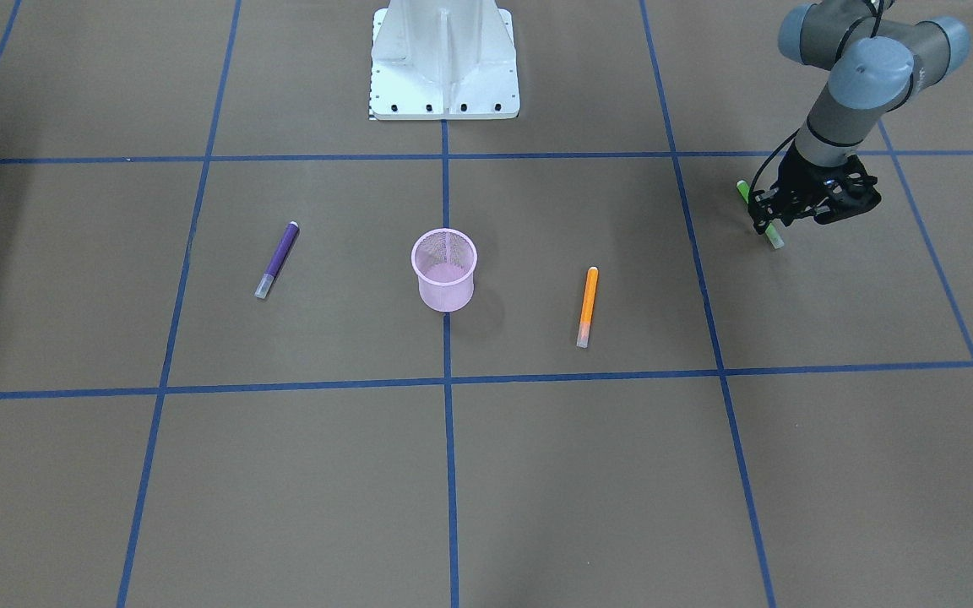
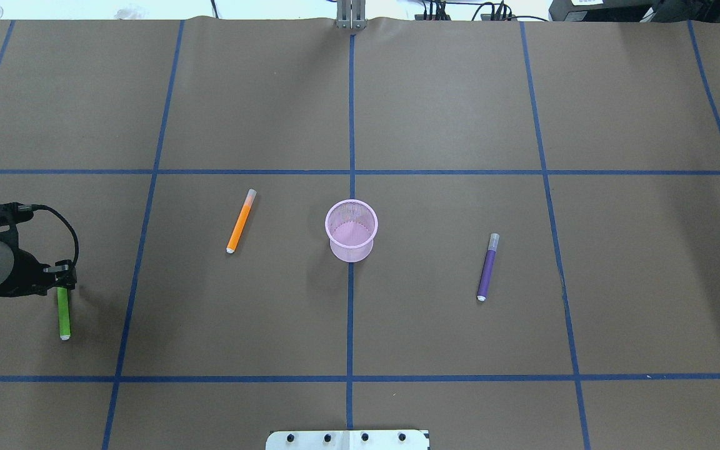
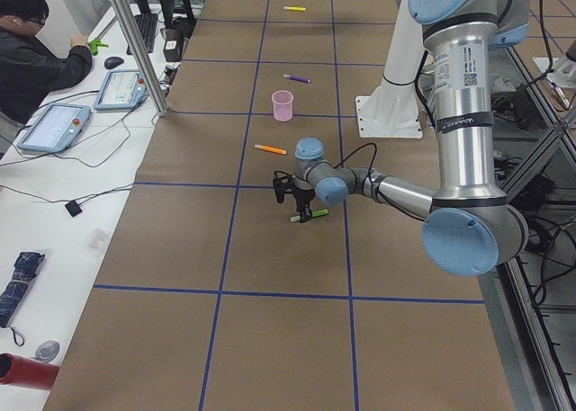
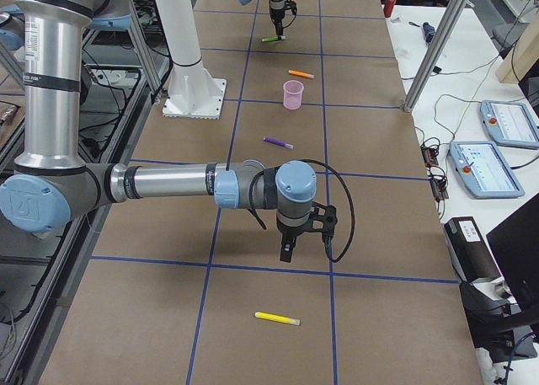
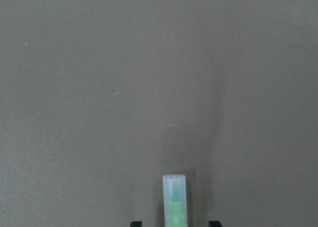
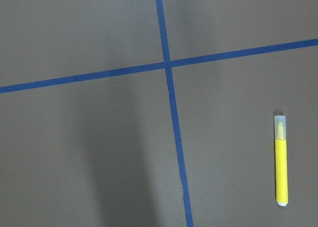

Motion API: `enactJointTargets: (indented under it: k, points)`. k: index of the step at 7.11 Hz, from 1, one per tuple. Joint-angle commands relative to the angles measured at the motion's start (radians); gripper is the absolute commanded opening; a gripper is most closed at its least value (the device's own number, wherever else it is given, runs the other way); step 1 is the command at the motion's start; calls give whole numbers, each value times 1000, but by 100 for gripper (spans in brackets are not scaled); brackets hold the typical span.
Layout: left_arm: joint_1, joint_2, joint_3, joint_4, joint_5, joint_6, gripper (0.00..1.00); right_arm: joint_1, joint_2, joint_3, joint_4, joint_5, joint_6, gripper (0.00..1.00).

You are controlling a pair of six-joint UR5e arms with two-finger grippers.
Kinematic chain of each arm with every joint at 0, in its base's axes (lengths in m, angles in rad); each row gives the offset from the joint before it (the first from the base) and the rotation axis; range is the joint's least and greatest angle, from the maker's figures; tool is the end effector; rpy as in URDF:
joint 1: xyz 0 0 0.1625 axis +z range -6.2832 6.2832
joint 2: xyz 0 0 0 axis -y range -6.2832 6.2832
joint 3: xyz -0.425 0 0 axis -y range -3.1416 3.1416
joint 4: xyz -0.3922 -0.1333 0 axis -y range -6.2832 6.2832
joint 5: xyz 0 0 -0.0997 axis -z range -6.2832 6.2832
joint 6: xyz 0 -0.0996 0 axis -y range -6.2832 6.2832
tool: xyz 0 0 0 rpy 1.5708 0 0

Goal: Collect pens into pen holder
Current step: 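Lower the left gripper onto the green marker and close on it, then lift the green marker upright with the left gripper, away from the robot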

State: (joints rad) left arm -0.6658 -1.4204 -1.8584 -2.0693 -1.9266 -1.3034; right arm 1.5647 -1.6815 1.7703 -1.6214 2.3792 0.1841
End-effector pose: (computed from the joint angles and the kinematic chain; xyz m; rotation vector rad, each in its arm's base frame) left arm 0.3012 -0.3620 0.5450 -0.0241 0.7181 -0.2681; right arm 0.0586 -0.4463 0.6150 -0.0409 -0.8089 0.1527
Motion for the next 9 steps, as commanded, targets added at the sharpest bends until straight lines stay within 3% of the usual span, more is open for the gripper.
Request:
enactJointTargets:
  k: [1, 9]
  points:
    - [0, 0, 5, 0, 0, -1, 53, 0, 0, 0, 0, 2, 0, 100]
    - [0, -9, 21, 0, 0, -1, 43, 0, 0, -2, 0, 17, 0, 100]
